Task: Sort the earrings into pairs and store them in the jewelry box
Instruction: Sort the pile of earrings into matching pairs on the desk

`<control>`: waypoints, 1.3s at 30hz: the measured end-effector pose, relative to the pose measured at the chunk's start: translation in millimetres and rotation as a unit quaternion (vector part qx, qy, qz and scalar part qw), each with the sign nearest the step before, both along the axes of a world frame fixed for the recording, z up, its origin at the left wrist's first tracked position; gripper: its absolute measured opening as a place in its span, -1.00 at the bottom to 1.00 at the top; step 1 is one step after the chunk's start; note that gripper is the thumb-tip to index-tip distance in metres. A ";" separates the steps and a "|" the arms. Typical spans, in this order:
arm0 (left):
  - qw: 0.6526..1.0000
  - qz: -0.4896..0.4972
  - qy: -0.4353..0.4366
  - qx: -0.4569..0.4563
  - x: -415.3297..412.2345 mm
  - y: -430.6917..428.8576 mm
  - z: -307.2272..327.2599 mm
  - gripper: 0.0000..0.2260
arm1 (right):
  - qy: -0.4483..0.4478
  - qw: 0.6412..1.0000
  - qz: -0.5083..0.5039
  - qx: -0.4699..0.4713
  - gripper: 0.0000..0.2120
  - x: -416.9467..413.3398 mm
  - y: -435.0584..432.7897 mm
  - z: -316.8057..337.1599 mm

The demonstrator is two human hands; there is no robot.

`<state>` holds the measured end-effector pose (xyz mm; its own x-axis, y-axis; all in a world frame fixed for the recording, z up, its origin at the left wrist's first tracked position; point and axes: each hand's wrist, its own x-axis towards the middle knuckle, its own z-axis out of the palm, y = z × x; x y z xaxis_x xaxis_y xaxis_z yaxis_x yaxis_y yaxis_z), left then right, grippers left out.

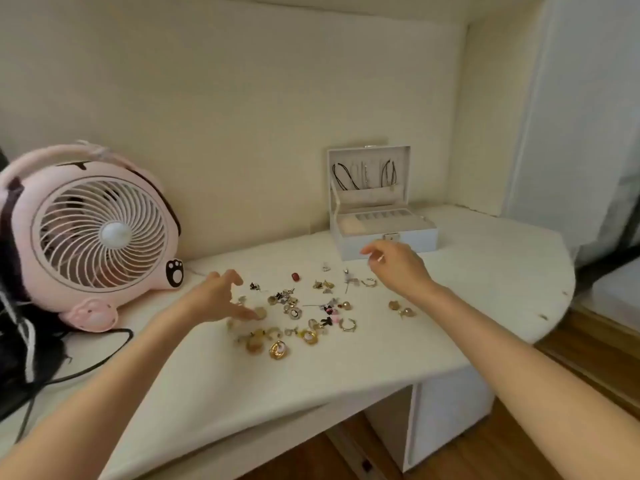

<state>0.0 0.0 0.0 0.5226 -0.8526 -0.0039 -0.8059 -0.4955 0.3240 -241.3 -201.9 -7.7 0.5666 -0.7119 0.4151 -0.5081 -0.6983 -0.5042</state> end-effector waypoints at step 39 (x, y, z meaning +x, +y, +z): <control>0.982 -0.123 0.112 -0.087 4.4 -73.1 -63.4 -0.49 | 0.165 0.934 0.229 0.217 -0.55 111.1 -10.0 -33.7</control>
